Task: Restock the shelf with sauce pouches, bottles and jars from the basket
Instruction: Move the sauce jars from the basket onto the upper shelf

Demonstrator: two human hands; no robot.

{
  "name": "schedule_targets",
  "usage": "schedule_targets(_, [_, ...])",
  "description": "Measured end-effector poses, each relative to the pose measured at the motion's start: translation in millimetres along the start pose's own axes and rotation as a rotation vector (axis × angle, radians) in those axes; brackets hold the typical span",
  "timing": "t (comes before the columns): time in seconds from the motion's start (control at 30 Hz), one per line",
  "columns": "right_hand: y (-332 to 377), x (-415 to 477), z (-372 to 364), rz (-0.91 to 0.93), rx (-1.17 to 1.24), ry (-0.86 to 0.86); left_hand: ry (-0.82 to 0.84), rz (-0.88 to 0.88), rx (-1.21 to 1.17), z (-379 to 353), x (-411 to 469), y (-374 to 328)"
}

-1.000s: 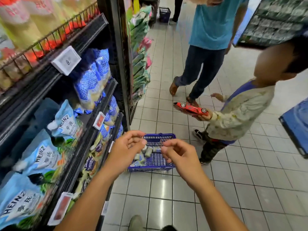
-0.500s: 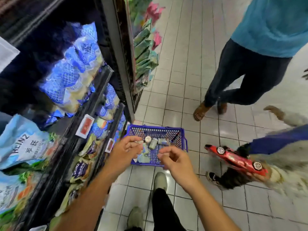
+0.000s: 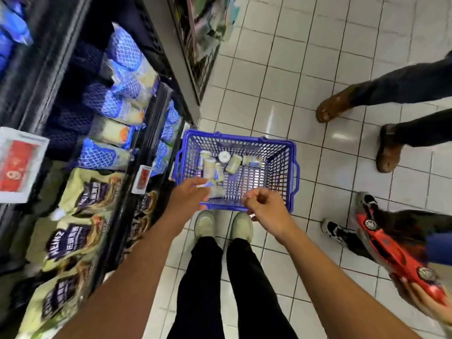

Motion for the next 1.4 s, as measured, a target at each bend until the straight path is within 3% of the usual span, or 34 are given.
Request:
schedule_targets(0.3, [-136.6,157.5,-84.2,-0.135,-0.120,-0.042,-0.040,0.123,0.169,-66.8,178.2,109.6])
schedule_targets(0.67, [-249.4,346.8,-165.9,-0.211,-0.190,-0.110,-0.181,-0.074,0.409,-146.8,342.5,197.8])
schedule_targets(1.1, [-271.1,440.7,-222.7,-0.371,-0.094,-0.225,-0.212,-0.066,0.412,-174.4,396.9,225.2])
schedule_targets(1.27, [-275.6,435.5,-220.2,-0.321,-0.062,-0.170,-0.141,0.015,0.373,-170.9,392.2,224.6])
schedule_targets(1.4, [-280.5,412.7,-211.9,-0.458,0.076,-0.059,-0.092,0.075,0.304,-166.9,376.3,222.1])
Point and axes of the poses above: each hand's wrist, its own x-axis towards the middle knuckle, its own z-axis out of the back of the hand, y = z × x, the point moved 3 cm from there along x, towards the middle knuckle, and after that the axes turned 15 degrees about -y, right-handed, at the moved point
